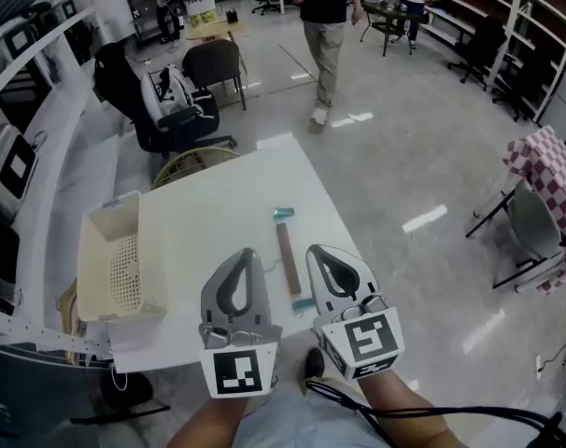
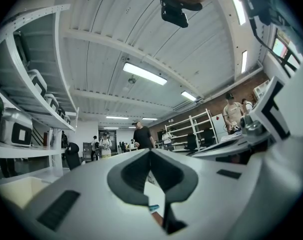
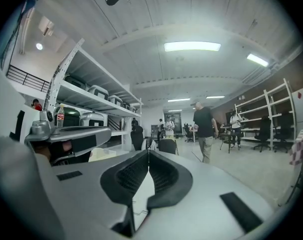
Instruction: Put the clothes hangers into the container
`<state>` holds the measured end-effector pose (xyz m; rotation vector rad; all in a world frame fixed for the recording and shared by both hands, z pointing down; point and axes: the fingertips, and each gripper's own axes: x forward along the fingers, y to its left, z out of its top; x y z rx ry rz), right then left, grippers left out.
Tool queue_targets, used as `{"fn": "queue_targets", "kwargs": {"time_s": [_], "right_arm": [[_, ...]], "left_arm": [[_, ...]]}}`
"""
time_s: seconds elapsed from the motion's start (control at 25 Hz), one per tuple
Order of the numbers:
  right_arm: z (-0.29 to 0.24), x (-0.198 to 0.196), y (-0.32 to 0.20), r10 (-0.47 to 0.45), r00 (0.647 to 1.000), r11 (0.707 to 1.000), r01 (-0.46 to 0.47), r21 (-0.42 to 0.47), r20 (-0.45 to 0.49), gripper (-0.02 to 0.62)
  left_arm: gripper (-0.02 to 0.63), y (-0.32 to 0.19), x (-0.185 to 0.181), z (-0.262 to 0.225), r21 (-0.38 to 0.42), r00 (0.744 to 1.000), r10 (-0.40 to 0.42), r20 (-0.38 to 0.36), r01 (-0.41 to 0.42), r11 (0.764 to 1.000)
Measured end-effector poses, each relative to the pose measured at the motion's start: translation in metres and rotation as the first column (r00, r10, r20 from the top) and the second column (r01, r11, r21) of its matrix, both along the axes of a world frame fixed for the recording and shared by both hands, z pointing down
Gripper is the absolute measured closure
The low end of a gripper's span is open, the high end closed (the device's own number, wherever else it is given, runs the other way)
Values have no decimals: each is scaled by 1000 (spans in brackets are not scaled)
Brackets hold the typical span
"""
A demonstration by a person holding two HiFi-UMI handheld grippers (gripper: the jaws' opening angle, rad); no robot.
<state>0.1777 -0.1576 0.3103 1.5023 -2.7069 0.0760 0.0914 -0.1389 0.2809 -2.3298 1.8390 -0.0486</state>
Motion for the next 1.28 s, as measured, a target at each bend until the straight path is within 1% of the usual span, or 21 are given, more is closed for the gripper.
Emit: {"fn": "queue_targets", "kwargs": {"time_s": [0.16,0.4,0.6,0.76,0.88,0.92,0.96,1.0,1.16,1.28], "right_arm": [[-1,0,-19,-7,1000,1000,7,4,2,584],[18,-8,-35,-5,1000,999,3,-47,-29,584],[50,-17,-43,4,998,993,-11,-115,-60,583],[86,-25,-49,15,997,982,-30,-189,-76,583],[116,-28,-52,18,996,967,-41,-252,-92,578],[127,-30,-52,12,995,960,-39,-277,-97,558],[139,-31,-52,6,995,952,-37,-303,-103,501],[151,-33,-52,2,994,944,-38,-329,-110,465],[199,-39,-53,-9,988,905,-57,-421,-155,427],[228,-42,-50,-13,980,879,-85,-470,-201,408]], "left_arm": [[593,-13,-8,-4,8,1000,-27,9,27,1000],[592,-28,-19,12,-30,999,-36,-1,36,999],[592,-43,-27,34,-78,1000,-12,0,12,997],[592,-57,-31,57,-119,1000,15,-13,-16,993],[592,-64,-32,77,-160,999,31,-26,-35,986],[592,-66,-32,83,-173,999,35,-32,-40,984],[592,-68,-33,90,-184,999,37,-39,-44,982],[592,-70,-34,96,-193,998,39,-46,-47,980],[592,-80,-41,125,-232,997,43,-58,-55,971],[592,-84,-47,150,-283,997,38,-63,-54,958]]}}
